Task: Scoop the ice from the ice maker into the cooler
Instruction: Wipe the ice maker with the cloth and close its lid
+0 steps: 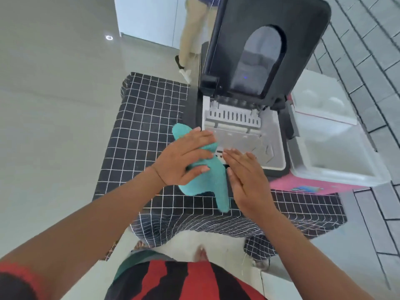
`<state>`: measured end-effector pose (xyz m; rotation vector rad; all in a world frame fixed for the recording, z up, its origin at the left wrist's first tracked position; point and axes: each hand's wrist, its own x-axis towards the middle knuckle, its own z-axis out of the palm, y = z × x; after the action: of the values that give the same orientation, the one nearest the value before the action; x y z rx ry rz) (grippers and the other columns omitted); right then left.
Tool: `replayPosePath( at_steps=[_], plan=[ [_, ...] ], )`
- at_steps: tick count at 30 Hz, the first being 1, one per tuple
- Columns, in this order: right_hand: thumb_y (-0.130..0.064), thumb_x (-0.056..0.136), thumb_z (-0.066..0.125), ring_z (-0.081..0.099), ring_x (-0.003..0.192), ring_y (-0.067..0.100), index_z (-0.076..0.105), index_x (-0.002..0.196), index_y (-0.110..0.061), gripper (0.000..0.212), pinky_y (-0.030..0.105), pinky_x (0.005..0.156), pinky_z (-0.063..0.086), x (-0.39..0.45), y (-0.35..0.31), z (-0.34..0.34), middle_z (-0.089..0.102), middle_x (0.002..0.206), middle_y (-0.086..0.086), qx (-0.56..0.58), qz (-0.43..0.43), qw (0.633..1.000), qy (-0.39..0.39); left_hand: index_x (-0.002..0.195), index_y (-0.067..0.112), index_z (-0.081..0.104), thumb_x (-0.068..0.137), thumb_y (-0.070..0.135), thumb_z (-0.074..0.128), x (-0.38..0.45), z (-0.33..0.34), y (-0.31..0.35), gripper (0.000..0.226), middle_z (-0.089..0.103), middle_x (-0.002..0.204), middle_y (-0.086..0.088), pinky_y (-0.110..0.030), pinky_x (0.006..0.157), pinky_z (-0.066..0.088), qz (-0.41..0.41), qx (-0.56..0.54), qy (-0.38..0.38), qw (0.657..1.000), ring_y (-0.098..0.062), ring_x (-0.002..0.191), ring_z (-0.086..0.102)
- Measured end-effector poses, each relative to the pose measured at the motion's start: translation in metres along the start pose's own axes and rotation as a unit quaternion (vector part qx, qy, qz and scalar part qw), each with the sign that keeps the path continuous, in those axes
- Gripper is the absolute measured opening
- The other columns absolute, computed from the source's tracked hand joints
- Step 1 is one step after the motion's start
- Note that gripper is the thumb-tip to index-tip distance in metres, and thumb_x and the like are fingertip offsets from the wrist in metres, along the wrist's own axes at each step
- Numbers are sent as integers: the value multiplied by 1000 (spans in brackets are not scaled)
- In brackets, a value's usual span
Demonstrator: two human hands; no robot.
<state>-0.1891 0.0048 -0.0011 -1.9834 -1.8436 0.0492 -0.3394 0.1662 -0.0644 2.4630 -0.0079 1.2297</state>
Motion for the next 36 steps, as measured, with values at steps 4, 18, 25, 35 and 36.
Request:
replayPosePath(
  at_steps=[4, 18, 25, 35, 36],
  plan=[
    [-24, 99, 38, 36, 136, 10, 51, 136, -12, 41, 37, 118, 17, -1, -16, 5, 48, 142, -2, -9, 40, 999, 9, 114, 5, 54, 105, 23, 35, 20, -20, -44, 28, 48, 138, -28, -60, 113, 30, -39, -88, -10, 995, -42, 135, 43],
    [-20, 99, 39, 40, 135, 12, 53, 134, -13, 38, 49, 115, 19, 5, -39, 19, 52, 139, -3, 25, 86, 995, 46, 121, -6, 60, 103, 28, 30, 0, -2, -40, 49, 50, 140, -21, -56, 116, 23, -4, -142, -19, 990, -47, 142, 29],
    [-22, 100, 37, 37, 136, 9, 49, 137, -19, 39, 44, 116, 17, 4, -41, 22, 49, 142, -8, 19, 103, 994, 40, 113, -2, 63, 102, 31, 27, 41, -7, -90, 50, 56, 132, -17, -53, 112, 31, -65, -90, 31, 993, -37, 137, 41],
    [-21, 98, 42, 41, 134, 14, 52, 136, -12, 40, 55, 104, 32, 3, -36, 17, 50, 141, -2, 35, 70, 996, 31, 106, -6, 64, 99, 35, 33, 10, 19, -25, 52, 56, 128, -17, -53, 113, 28, -119, -155, 136, 971, -46, 139, 34],
    [-20, 97, 43, 41, 134, 16, 52, 135, -11, 40, 56, 103, 33, 2, -32, 17, 50, 141, -1, 39, 57, 997, 31, 106, -6, 64, 98, 35, 34, 7, 19, -20, 51, 56, 128, -17, -53, 113, 28, -116, -151, 140, 972, -46, 139, 34]
  ],
)
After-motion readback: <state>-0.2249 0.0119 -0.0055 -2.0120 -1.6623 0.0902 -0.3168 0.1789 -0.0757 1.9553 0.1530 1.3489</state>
